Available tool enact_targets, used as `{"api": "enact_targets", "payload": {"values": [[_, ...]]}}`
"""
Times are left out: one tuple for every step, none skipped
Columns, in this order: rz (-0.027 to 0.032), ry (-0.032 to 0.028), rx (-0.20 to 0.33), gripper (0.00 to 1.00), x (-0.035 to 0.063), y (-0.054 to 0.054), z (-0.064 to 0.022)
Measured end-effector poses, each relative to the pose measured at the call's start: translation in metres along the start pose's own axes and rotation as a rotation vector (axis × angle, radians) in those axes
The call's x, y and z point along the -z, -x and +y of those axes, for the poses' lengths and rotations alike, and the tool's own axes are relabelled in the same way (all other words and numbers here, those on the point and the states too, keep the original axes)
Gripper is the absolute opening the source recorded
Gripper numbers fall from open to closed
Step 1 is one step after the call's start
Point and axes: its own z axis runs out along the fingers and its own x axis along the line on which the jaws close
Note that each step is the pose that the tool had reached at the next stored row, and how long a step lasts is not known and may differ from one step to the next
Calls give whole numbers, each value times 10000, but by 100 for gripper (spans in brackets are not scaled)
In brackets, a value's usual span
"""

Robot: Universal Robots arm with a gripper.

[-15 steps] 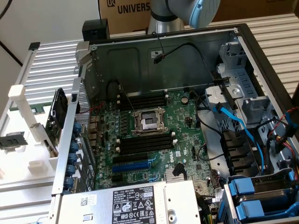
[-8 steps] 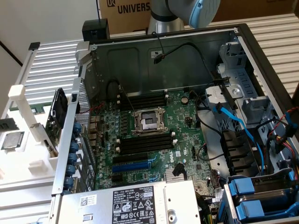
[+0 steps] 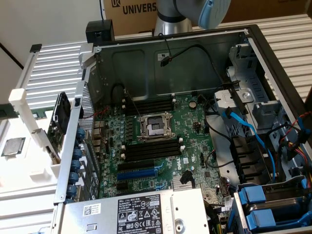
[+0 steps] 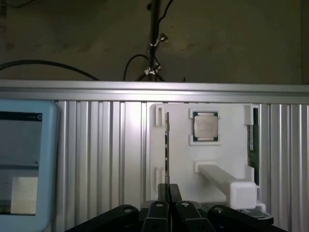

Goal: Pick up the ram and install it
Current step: 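Pick up the ram and move it above insertion slot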

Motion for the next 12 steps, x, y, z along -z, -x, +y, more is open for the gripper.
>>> {"api": "enact_targets", "payload": {"values": [[-3,4,0,12,30,-2,-42],[-4,5,1,12,44,-3,-65],[-7,7,0,12,57,-4,-87],[-12,9,0,12,68,-5,-109],[-18,11,0,12,79,-6,-134],[-24,13,1,12,90,-7,-157],[-35,20,1,12,110,-8,-202],[-39,23,1,12,117,-9,-222],[-43,27,1,12,122,-10,-240],[-45,30,1,12,124,-10,-256],[-46,33,1,12,125,-10,-269],[-45,41,0,12,145,-9,-294]]}}
